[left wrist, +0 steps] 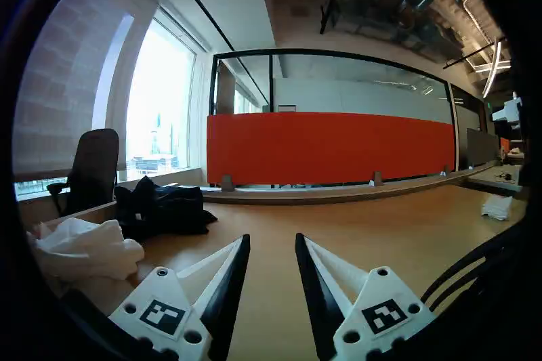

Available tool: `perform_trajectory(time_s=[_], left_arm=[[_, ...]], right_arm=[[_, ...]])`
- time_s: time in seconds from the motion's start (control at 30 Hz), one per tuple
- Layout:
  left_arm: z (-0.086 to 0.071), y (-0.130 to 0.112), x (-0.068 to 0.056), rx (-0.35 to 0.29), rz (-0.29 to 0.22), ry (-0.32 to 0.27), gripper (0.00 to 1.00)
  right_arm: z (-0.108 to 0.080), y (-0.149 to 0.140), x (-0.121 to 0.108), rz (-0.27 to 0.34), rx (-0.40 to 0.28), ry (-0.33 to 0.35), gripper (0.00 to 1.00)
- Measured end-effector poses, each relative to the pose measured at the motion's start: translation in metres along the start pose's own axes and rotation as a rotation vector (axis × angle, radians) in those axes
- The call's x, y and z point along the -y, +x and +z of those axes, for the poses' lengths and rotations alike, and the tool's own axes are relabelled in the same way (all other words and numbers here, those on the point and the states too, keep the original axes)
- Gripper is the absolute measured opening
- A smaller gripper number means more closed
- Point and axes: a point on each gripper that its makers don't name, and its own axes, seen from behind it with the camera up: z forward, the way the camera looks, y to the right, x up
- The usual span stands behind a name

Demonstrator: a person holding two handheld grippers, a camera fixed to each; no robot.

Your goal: Fold towel

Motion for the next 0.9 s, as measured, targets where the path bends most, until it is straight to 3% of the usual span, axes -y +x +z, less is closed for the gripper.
perform_trajectory(time_s=[0.27,0.87,0.9], left_arm=[[0.0,-0.001,0.0,-0.001,-0.002,0.0,0.48],[0.0,-0.002,-0.001,-0.001,-0.001,0.0,0.49],[0.0,-0.002,-0.001,-0.001,-0.001,0.0,0.55]], right_arm=[[-0.002,-0.004,-0.007,-0.002,-0.03,0.001,1.0],[0.004,-0.048,-0.028,0.086,-0.05,-0.023,1.0],[0.004,-0.051,-0.028,0.086,-0.051,-0.022,0.99]])
